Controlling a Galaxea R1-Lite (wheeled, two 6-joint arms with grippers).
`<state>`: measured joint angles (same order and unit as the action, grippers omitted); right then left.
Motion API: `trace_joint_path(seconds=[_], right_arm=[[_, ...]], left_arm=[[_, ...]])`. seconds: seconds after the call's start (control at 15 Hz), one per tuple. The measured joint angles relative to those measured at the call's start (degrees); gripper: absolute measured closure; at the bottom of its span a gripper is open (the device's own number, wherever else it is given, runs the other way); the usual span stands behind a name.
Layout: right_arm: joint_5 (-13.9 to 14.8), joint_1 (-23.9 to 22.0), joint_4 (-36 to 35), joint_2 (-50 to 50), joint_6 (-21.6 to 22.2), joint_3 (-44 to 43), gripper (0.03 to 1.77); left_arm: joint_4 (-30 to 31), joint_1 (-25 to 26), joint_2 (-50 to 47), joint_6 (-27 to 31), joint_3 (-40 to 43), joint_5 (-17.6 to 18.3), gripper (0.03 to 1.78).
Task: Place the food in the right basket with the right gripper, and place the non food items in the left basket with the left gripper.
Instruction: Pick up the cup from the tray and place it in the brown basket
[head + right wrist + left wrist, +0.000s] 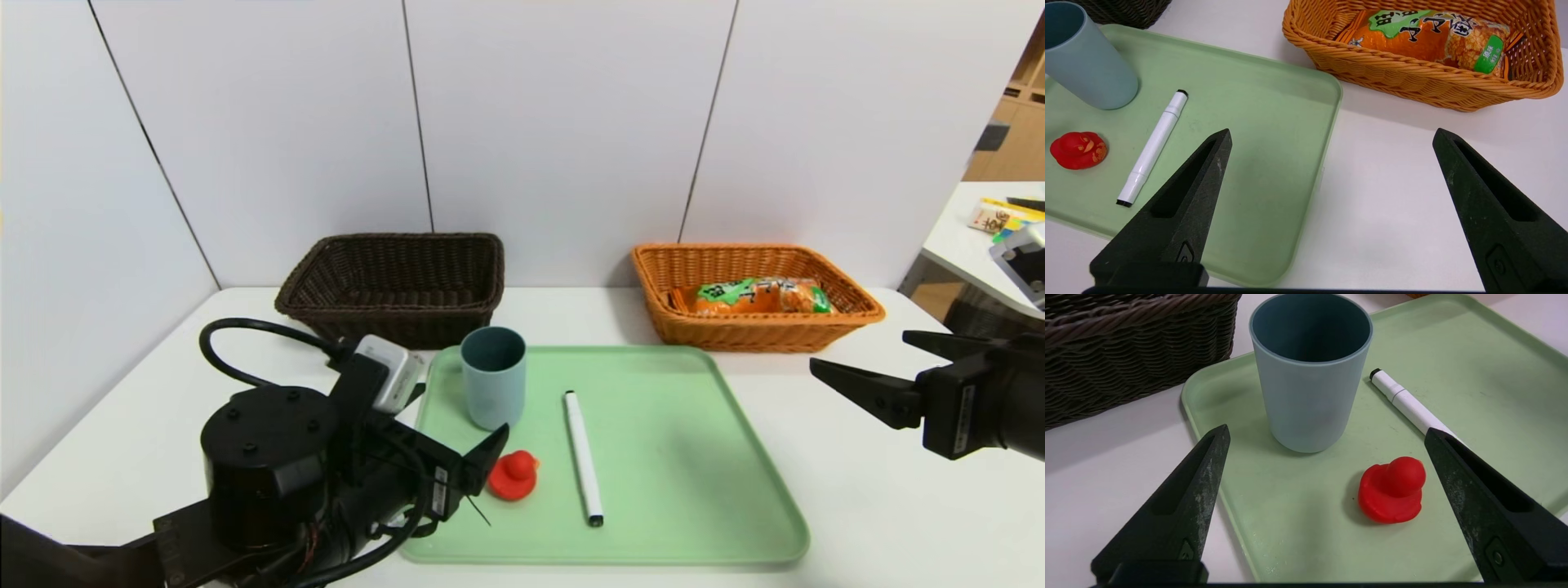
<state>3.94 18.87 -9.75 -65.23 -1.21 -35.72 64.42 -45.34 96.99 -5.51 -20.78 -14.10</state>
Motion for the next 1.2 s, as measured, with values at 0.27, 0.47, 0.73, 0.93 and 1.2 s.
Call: trace_joint_path(seconds=[0.27, 0.47, 0.73, 0.93, 1.2], right_arm=[[0.5, 1.2, 0.0, 0.1, -0.4, 0.1, 0.1], [0.5, 1.4, 0.0, 0.1, -0.5, 0.1, 0.11], [0.5, 1.4, 0.0, 0.1, -1.1, 0.0, 0.1], [0.4, 1.5, 0.0, 0.1, -1.1, 0.1, 0.1], [0.4, 1.5, 0.0, 0.1, -1.0, 0.1, 0.1]], left_arm=[[7.3, 0.1, 4.9, 0.1, 0.6, -1.8, 0.12], [7.9, 0.1, 7.4, 0.8, 0.4, -1.9, 0.12], [11.6, 0.1, 10.2, 1.2, -0.6, -1.9, 0.12], [11.5, 0.2, 11.2, 2.2, -1.8, -1.8, 0.12], [10.8, 0.2, 12.5, 2.8, -4.6, -1.8, 0.12]])
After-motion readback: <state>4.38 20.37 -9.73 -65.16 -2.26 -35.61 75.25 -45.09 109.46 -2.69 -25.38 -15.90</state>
